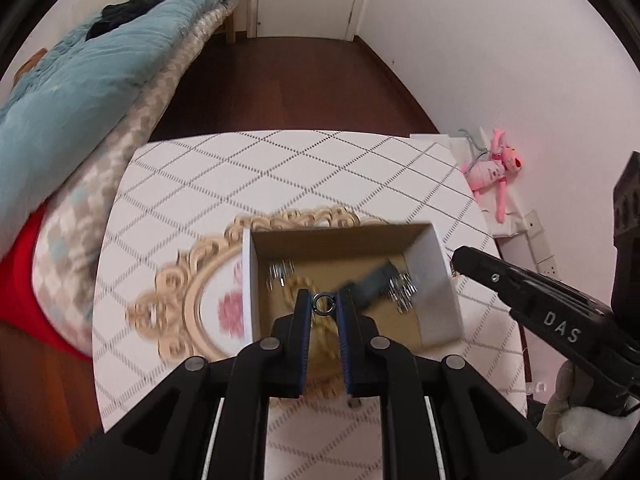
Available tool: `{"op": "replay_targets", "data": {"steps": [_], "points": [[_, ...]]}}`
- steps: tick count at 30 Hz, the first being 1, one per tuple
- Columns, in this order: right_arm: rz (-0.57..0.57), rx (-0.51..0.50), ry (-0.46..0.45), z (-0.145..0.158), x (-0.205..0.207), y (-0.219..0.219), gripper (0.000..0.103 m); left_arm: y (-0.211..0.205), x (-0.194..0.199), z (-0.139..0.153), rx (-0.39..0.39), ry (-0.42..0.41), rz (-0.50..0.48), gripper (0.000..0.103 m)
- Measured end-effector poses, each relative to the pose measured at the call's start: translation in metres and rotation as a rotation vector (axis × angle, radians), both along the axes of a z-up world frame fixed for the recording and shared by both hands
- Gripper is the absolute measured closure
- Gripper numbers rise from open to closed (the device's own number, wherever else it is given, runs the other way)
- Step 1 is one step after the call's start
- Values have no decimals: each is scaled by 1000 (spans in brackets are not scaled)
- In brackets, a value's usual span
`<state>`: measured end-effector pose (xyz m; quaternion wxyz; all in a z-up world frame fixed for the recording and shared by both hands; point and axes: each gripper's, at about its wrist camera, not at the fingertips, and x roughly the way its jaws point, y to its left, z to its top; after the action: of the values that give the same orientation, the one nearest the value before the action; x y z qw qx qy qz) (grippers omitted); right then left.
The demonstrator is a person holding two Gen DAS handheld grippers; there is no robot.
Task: Organize jewelry
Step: 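Carry the ring and charm over the box with both tools, then open both tools to drop the ring and charm into the box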
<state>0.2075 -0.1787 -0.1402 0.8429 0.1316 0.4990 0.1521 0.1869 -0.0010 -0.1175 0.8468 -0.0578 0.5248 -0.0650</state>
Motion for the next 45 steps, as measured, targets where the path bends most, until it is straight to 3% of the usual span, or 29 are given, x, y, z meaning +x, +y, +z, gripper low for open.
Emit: {"op": "replay_targets", "data": {"steps": [8,9,10,11,12,13,14,16,17,18,19,20,21,23,24,30,40,45], "points": [[31,-91,125,-30,61,14,95,16,56,-22,4,104,25,90],[35,-99,133,-32,63,14,94,19,58,-22,3,111,32,86],[32,-110,138,-33,65,14,88,22,61,-23,6,114,42,80],[29,-118,136,-33,66,13,81,25,61,-22,15,109,51,65],[26,-120,126,-32,65,11,68,27,60,-20,24,97,60,50],[24,-126,121,-31,65,10,63,29,59,-18,35,85,70,42],[22,-142,106,-28,64,10,63,32,57,-15,47,72,81,34],[20,-158,90,-23,62,7,63,35,54,-11,73,57,91,33],[15,-185,79,-20,58,7,62,36,51,-11,93,53,98,26],[14,-199,72,-18,56,7,56,37,48,-11,111,48,102,12],[9,-245,60,-17,51,8,52,38,42,-12,131,40,104,6],[7,-286,52,-16,48,10,39,39,37,-13,145,34,106,1],[7,-321,44,-17,43,12,22,39,34,-15,156,30,108,1],[7,-391,39,-20,36,15,3,38,23,-20,186,29,115,1],[8,-406,42,-21,33,15,1,39,20,-23,190,30,119,1],[3,-434,48,-27,16,15,0,41,1,-28,204,32,133,0],[-41,-399,-55,25,-16,12,0,42,-32,16,192,-55,153,0],[-12,-387,-58,24,-47,17,0,44,-66,7,243,-46,162,0]]}}
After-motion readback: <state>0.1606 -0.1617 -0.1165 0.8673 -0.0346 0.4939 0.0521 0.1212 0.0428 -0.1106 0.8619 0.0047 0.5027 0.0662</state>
